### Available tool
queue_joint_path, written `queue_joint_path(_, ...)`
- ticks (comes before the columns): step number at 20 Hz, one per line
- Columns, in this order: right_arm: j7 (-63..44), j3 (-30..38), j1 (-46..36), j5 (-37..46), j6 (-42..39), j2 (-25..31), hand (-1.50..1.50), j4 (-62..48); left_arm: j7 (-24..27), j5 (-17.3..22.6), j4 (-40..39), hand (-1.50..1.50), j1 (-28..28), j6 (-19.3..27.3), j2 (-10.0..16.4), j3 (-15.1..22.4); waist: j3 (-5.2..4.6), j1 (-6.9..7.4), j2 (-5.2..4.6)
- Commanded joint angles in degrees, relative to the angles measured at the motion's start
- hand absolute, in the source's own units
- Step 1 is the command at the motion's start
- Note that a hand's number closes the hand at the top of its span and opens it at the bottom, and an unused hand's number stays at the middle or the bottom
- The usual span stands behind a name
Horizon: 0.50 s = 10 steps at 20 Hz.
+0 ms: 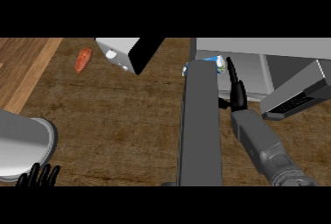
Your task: Pick up the milk, place it into the microwave and close the microwave
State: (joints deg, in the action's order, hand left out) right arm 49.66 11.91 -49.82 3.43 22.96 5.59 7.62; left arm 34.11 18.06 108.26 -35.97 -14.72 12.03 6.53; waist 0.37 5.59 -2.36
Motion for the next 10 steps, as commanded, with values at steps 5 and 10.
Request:
queue_joint_path(5,8.3,1.3,6.8,-1.1,-7.7,-0.2,-1.5,-0.4,-1.4,2.3,2.4,-1.5,-3.2,-0.5,0.8,-1.8,-0.15,-2.19,1.12)
queue_joint_path(10,11.6,2.1,10.1,-2.1,-12.4,-0.2,-1.5,1.0,-1.1,-1.9,1.5,-1.5,-3.3,1.4,-1.8,1.3,-0.23,-3.68,1.71)
